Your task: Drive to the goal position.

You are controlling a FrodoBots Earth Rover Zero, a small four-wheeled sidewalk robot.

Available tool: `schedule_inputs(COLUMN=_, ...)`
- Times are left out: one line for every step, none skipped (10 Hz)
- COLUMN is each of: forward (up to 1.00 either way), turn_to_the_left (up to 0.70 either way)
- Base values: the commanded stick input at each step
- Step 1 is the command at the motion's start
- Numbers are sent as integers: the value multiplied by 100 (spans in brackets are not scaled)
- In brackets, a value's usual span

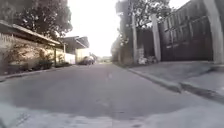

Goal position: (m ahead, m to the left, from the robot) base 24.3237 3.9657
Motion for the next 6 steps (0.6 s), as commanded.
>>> schedule_inputs(forward=100, turn_to_the_left=2)
schedule_inputs(forward=100, turn_to_the_left=2)
schedule_inputs(forward=100, turn_to_the_left=2)
schedule_inputs(forward=100, turn_to_the_left=2)
schedule_inputs(forward=100, turn_to_the_left=2)
schedule_inputs(forward=100, turn_to_the_left=2)
